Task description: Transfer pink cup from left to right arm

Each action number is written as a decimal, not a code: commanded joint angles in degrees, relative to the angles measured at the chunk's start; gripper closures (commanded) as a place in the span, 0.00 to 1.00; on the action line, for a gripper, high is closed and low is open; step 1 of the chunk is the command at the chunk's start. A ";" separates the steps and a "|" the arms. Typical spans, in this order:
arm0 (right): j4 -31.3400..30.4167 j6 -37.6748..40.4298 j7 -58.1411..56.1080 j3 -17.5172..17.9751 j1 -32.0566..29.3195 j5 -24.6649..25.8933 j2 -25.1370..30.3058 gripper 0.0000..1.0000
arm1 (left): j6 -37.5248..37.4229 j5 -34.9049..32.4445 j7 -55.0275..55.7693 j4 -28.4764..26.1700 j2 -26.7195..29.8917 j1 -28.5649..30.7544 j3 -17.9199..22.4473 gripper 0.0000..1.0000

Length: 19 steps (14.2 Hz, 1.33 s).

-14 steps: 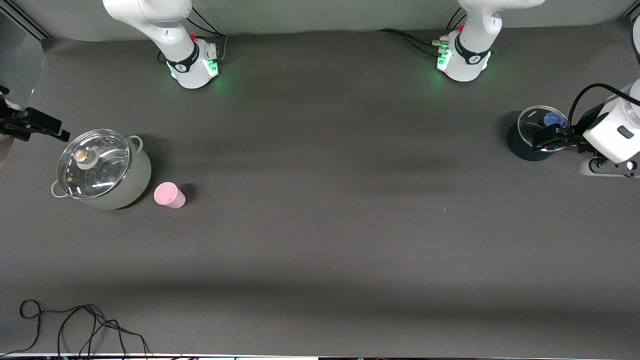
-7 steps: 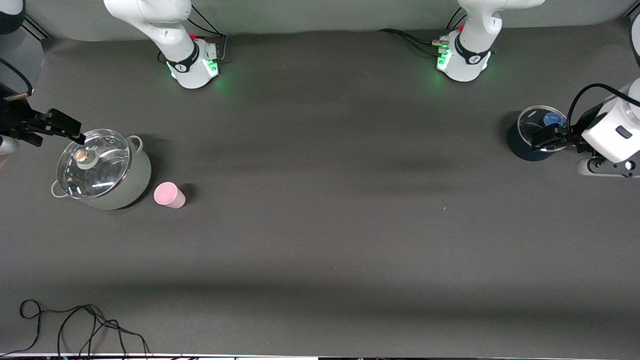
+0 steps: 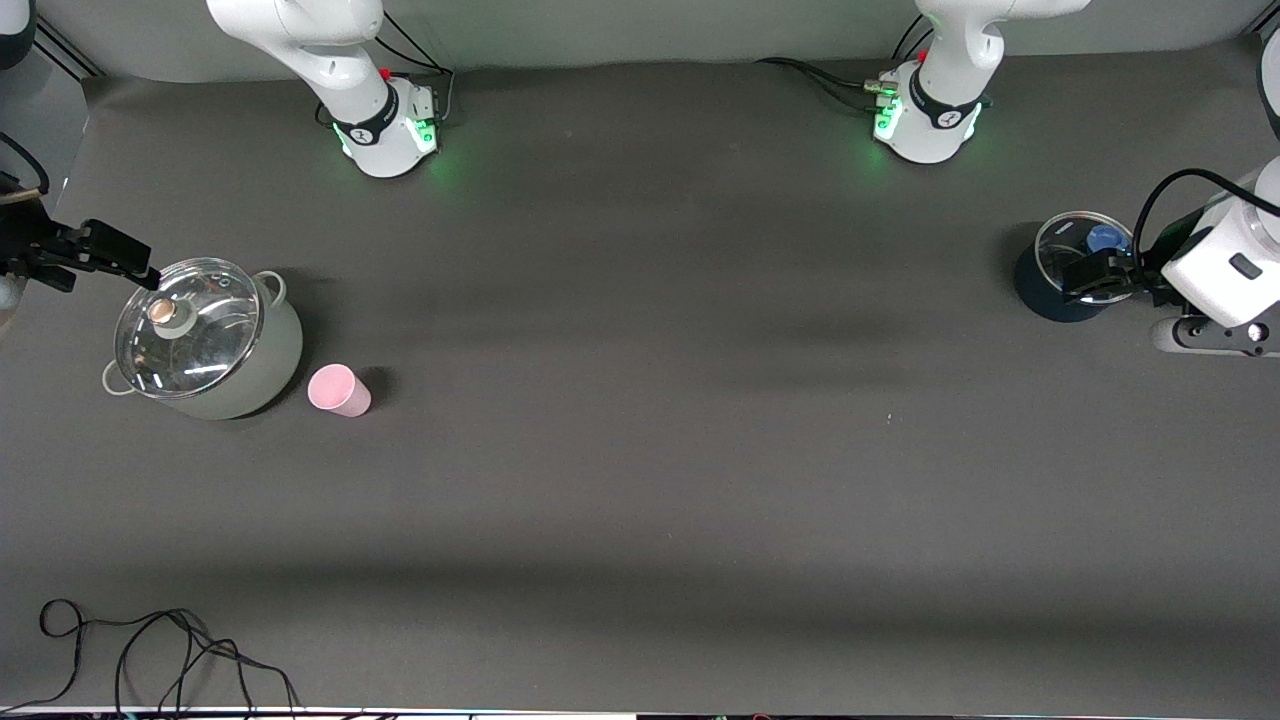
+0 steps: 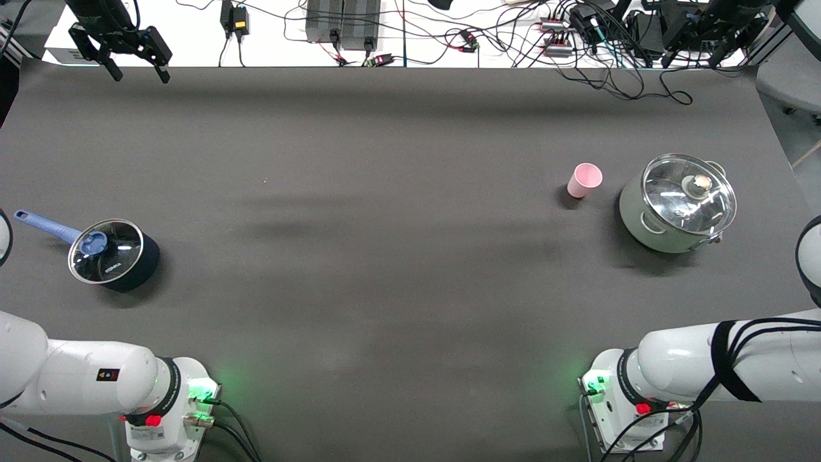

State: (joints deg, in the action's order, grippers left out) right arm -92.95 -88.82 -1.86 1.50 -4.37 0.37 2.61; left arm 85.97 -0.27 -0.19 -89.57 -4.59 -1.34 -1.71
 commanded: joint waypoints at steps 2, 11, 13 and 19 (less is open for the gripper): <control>0.76 0.22 -0.25 -0.88 0.85 -1.69 -0.50 0.00 | -0.36 0.01 0.54 -0.43 0.45 -0.50 0.22 0.00; 0.84 0.05 -0.78 -1.06 0.86 -1.77 -1.38 0.00 | -0.45 0.01 0.54 -0.52 0.37 -0.50 0.22 0.00; 0.76 0.05 -0.87 -1.15 0.68 -1.77 -1.38 0.00 | -0.45 0.01 0.45 -0.52 0.37 -0.77 0.22 0.00; 1.02 0.05 -0.87 -1.15 0.77 -1.77 -1.64 0.00 | -0.45 -0.08 0.54 -0.52 0.19 -0.85 0.22 0.00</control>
